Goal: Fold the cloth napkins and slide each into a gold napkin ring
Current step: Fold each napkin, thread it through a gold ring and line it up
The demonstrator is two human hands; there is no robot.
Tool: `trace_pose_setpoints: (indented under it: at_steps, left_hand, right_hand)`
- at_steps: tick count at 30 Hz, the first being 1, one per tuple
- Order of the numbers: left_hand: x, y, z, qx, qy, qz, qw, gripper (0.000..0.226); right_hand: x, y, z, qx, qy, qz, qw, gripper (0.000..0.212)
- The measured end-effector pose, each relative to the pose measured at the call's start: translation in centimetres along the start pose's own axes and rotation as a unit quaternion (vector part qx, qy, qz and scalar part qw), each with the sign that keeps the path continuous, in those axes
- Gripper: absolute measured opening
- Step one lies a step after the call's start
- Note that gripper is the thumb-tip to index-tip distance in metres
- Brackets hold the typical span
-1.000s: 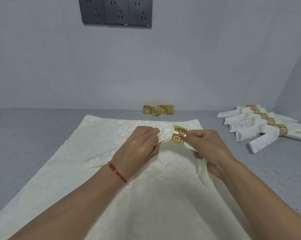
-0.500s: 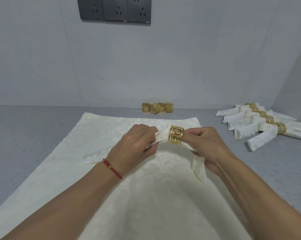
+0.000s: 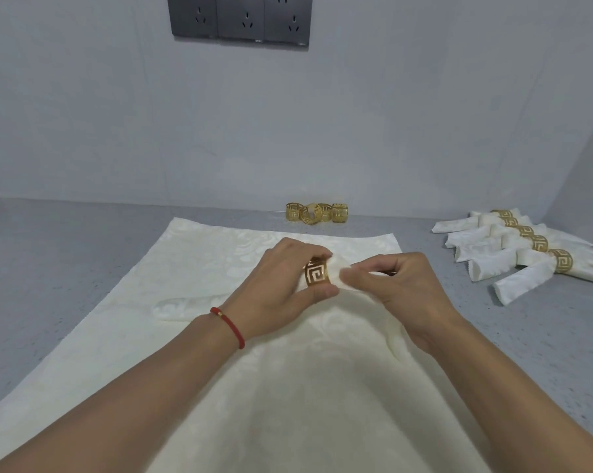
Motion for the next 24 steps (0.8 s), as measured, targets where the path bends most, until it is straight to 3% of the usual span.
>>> trace_pose_setpoints:
  at_steps: [3,5,8,10,12,13,15,17,18,20,24]
  left_hand:
    - [-0.2,0.1,1.0,-0.041,-0.005,0.0,0.999,0.042]
    - [-0.1,0.0,0.8,-0.051,-0.016,0.002,0.999,0.045]
    - [-0.3,-0.4,-0.1,-0.024,-0.042,-0.016,0.999,0.049]
    - [-0.6,-0.5,-0.8,0.023,-0.072,-0.03,0.997,0.05]
    - [-1.0,-0.6,-1.3,0.038,-0.058,-0.04,0.997,0.055]
    - [-1.3,-0.7,-1.2,0.004,-0.024,-0.038,0.999,0.06]
    - [-1.8,-0.7,-0.1,-0.135,0.061,-0.028,0.989,0.06]
    - [-1.6,-0.5,1.1,-0.257,0.14,0.002,0.956,0.038]
    - [-1.5,-0.4,1.3,-0.279,0.166,0.018,0.946,0.03]
    - [-1.7,-0.3,1.1,-0.28,0.206,0.04,0.937,0.021]
    - [-2.7,-0.6,0.6,-0.266,0.229,0.062,0.934,0.025]
  right_hand:
    - [-1.2,-0.6,-0.2,0.001,0.033,-0.018,0.999,0.008]
    - [-1.3,-0.7,0.0,-0.05,0.149,-0.006,0.988,0.014]
    - [0.1,0.1,1.2,-0.195,0.417,0.008,0.888,0.031]
    - [0.6,0.3,1.8,-0.231,0.467,-0.003,0.854,0.042]
    - [0.6,0.1,1.7,-0.247,0.423,-0.012,0.872,0.042]
    - [0.3,0.0,1.5,-0.244,0.369,-0.02,0.896,0.039]
    - [-0.3,-0.2,1.4,-0.235,0.29,-0.043,0.927,0.033]
    - [-0.8,-0.2,1.5,-0.225,0.257,-0.058,0.938,0.028]
    - [-0.8,-0.2,1.5,-0.22,0.248,-0.059,0.942,0.027]
    - [-0.7,-0.3,1.4,-0.204,0.232,-0.059,0.949,0.026]
    - [-0.5,-0.3,1.4,-0.181,0.218,-0.067,0.957,0.027]
Point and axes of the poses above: each hand's wrist, its own y-axis away from the middle knuckle, its own x-axis out of the palm, z = x × y, the point moved 6 cm from there along -y, towards the middle knuckle, and after that the axes turned 10 degrees about -z, right-handed, at the moved point
